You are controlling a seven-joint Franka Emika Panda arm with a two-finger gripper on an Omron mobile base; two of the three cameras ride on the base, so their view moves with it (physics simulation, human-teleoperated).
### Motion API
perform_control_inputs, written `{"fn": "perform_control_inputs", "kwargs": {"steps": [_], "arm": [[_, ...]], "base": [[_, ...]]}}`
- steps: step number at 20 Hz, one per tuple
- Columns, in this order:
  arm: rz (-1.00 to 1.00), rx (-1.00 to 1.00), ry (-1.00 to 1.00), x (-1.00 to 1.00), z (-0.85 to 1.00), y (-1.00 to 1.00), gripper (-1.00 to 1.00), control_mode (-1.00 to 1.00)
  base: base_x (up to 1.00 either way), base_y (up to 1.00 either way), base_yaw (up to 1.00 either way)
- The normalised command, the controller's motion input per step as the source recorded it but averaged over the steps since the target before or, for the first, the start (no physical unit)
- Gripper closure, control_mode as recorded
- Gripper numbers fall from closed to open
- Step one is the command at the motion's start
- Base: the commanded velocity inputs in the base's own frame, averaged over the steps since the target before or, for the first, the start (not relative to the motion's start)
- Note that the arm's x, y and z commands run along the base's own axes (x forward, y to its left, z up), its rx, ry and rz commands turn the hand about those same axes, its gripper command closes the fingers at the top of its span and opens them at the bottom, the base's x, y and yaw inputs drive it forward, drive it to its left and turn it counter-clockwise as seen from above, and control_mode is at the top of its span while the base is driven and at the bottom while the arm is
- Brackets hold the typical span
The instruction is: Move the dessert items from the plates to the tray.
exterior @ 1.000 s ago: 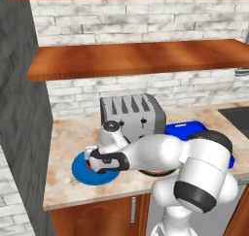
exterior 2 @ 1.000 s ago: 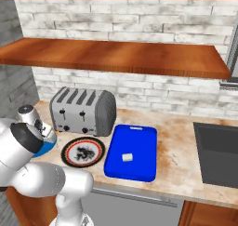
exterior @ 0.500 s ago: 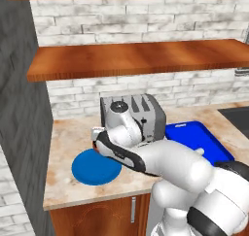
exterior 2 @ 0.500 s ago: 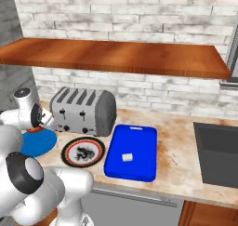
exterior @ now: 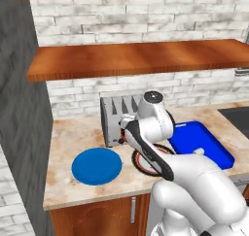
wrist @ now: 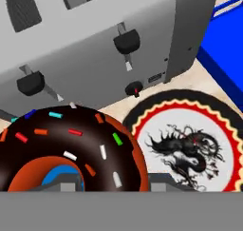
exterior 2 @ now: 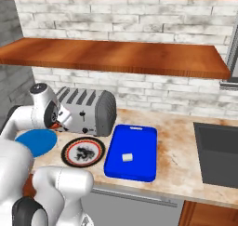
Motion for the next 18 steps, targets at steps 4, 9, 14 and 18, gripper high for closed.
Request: {"fn": "perform_control_inputs", "kwargs": {"steps": [4,9,14,18], "arm": [[-0.19,0.00,-0.04,-0.27,0.08,-1.00,1.00,-1.00],[-0.15,0.00,-0.10,-0.09,0.00,-1.00,1.00,-1.00],[-0.11,0.00,-0.11,0.00,0.00,-1.00,1.00,-1.00],[-0.06,0.00,-0.13,0.06,0.00,-1.00,1.00,-1.00]], "base": [[0.00,0.00,0.00],[0.00,0.00,0.00],[0.00,0.00,0.00],[0.00,0.00,0.00]]}}
